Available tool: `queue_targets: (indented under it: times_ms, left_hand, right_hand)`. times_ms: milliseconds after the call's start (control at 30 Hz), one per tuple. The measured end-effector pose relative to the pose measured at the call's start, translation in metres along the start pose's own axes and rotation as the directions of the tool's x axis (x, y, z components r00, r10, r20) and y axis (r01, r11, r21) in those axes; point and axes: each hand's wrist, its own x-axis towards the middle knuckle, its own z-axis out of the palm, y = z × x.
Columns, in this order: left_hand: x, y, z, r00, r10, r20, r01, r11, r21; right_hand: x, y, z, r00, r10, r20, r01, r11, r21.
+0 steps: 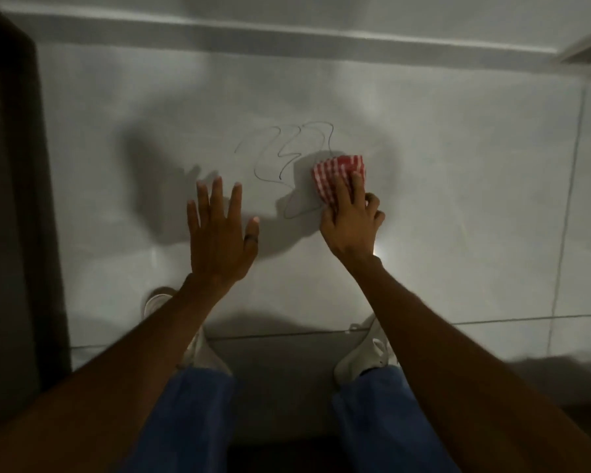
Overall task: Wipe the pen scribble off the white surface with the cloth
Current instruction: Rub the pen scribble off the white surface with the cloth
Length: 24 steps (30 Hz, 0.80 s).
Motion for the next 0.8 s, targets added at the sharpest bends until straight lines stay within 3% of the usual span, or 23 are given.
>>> queue_targets:
  times_ms: [100, 233, 433, 633, 800]
  left_hand:
    - [0.021, -0.007, 0.041, 0.999, -0.002, -0.037, 0.003, 0.999, 0.039]
    - [0.055, -0.022, 0.082, 0.992, -0.072, -0.108, 0.073, 0.997, 0.004]
    - [0.075, -0.039, 0.124, 0.934, -0.007, -0.358, 0.049, 0.993, 0.109]
    - [0.077, -0.046, 0.130, 0.892, 0.042, -0.449, 0.019, 0.991, 0.130]
    - [0.076, -0.044, 0.128, 0.907, 0.005, -0.422, 0.026, 0.997, 0.070]
  right_hand:
    - [0.020, 0.021, 0.026, 0.999, -0.034, 0.037, 0.037, 0.997, -0.073]
    - [0.043, 0.033, 0.047, 0.979, -0.202, -0.020, 0.201, 0.978, -0.051]
    - [0.105, 0.019, 0.056, 0.910, -0.392, -0.134, 0.369, 0.914, -0.167]
    - [0.160, -0.022, 0.045, 0.900, -0.339, -0.273, 0.303, 0.939, -0.164]
    - [0.056, 0.019, 0.080, 0.911, -0.319, -0.263, 0.293, 0.947, -0.135]
